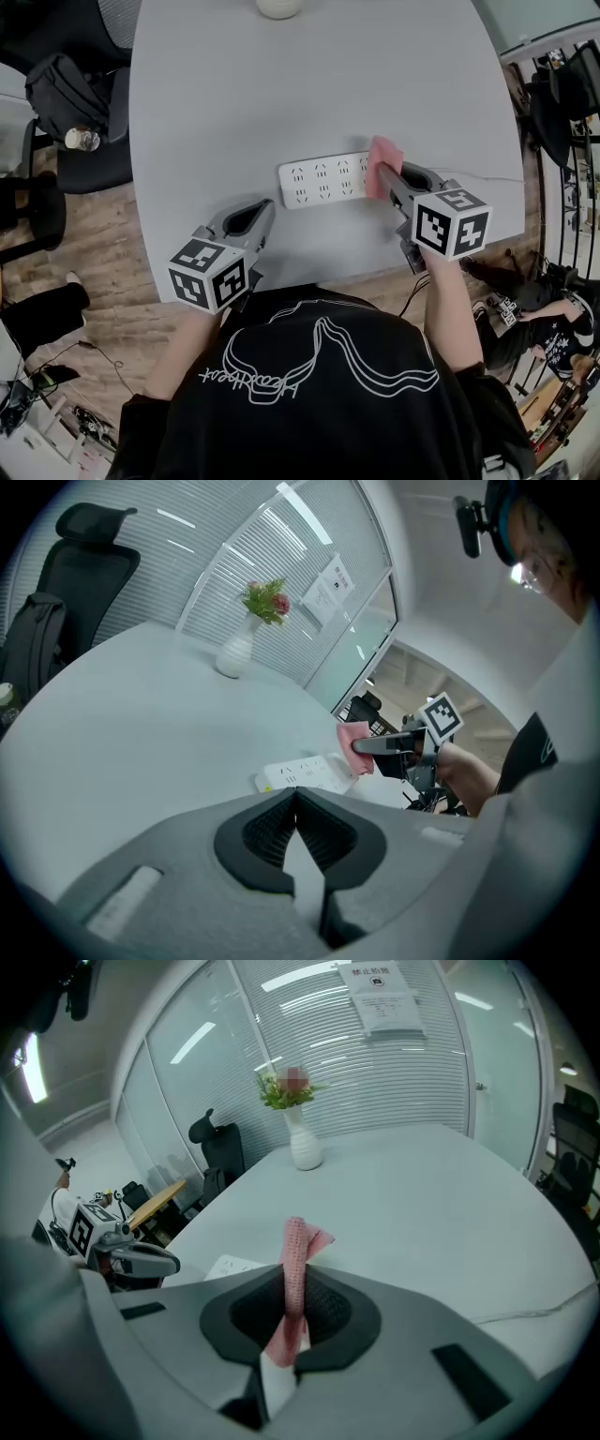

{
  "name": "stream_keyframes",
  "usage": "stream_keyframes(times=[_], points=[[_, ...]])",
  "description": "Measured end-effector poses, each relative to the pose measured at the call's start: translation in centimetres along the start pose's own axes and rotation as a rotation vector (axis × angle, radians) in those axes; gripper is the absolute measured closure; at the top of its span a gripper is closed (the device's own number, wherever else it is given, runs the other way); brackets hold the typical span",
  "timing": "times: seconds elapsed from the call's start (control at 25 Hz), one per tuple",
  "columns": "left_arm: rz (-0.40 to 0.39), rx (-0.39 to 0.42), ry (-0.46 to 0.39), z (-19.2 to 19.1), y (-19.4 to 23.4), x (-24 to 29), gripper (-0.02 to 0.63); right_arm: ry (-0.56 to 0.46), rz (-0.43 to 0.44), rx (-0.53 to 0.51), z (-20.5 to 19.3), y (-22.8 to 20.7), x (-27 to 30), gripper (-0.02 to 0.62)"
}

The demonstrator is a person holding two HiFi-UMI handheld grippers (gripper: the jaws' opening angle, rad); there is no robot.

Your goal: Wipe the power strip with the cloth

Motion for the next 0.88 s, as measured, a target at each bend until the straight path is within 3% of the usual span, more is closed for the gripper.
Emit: stream_keyframes(times=[0.48, 0.88], points=[[0.044, -0.036, -0.023, -1.1, 1.3, -1.9, 0.594, 0.043, 0.191, -0.126, 0.5, 7.6, 4.5, 0.558], [0.050, -0.049, -0.035, -0.8, 2.3, -2.5, 0.594, 0.101, 0.268, -0.170, -0.8, 11.6, 7.7, 0.558]])
Point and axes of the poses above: the fingertips, and each gripper's own axes: x forward along the fingers, y to its left, z out of its top, the point moved 7 cm from there along -x, backward along the fingers, and after that the axes turned 4 degrees about -x, right-handed, at the moved point
